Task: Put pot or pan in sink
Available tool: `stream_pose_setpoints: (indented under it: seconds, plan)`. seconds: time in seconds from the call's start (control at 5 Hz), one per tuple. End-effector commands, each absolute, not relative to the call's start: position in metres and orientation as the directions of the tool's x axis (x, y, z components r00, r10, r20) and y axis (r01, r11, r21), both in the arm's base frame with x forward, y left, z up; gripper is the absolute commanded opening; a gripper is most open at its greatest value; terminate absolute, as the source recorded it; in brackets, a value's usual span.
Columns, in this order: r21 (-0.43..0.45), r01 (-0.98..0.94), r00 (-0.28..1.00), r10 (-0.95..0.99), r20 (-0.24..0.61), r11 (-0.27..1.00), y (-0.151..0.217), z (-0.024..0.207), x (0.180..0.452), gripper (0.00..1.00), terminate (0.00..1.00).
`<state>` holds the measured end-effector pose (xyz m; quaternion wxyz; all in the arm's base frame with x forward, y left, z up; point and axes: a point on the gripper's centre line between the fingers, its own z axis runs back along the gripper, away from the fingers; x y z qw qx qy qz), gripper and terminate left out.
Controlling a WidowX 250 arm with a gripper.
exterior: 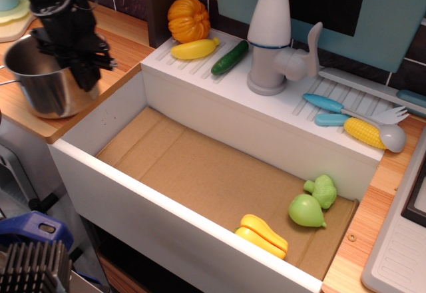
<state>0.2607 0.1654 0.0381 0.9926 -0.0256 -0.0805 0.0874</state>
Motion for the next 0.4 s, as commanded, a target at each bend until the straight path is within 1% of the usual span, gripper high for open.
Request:
stream_pose_setpoints:
  seconds: [0.0,0.2]
  plan:
    - [-0.083,-0.214,0.953,0.226,0.2,0.973,0.138,0.055,0.275,0.0,0.0]
    - [-0.058,-0.266,0.932,0.272,0.24,0.962,0.108,0.054,0.273,0.0,0.0]
